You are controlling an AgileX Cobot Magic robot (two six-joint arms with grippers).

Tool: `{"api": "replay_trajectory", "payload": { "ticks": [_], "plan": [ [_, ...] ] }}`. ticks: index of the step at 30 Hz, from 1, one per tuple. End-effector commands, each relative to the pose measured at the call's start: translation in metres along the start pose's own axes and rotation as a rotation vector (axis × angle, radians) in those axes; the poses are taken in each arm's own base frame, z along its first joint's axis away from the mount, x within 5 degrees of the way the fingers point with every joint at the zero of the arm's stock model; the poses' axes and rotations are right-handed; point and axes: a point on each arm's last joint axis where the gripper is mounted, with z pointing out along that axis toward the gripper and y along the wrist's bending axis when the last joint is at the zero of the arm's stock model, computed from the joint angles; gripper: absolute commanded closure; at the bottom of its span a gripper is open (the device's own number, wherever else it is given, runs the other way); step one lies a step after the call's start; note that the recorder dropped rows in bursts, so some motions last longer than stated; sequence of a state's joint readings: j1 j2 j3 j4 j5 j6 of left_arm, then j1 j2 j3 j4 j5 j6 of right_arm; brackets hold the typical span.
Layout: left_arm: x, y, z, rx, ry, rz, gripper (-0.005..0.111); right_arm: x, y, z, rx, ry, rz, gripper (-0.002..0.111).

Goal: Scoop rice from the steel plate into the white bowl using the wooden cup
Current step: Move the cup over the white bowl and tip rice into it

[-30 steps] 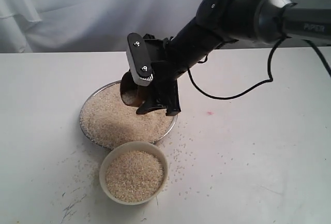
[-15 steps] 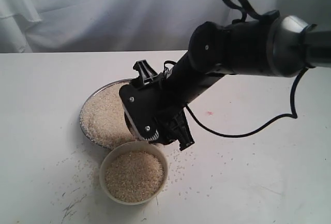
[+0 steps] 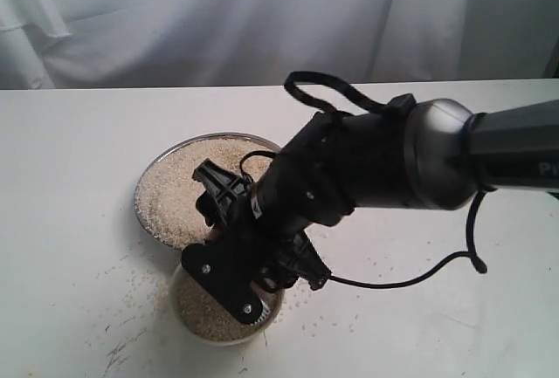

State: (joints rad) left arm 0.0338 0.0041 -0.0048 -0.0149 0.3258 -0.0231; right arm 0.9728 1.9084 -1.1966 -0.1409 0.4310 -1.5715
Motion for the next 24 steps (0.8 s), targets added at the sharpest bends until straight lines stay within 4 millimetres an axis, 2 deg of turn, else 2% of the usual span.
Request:
{"api": "replay_trajectory", "payload": {
  "ticks": [1,7,24],
  "plan": [
    [0.001,0.000,0.000,-0.001,-0.006,-0.002,0.107,-0.008,0.000,-0.003,0.049,0.063,-0.079,0.108],
    [0.001,0.000,0.000,-0.001,-0.006,-0.002,0.107,-0.019,-0.003,-0.007,0.060,0.123,-0.149,0.108],
    [0.001,0.000,0.000,-0.001,-0.006,-0.002,0.107,-0.034,-0.007,-0.014,0.061,0.271,-0.313,0.108]
  ]
}}
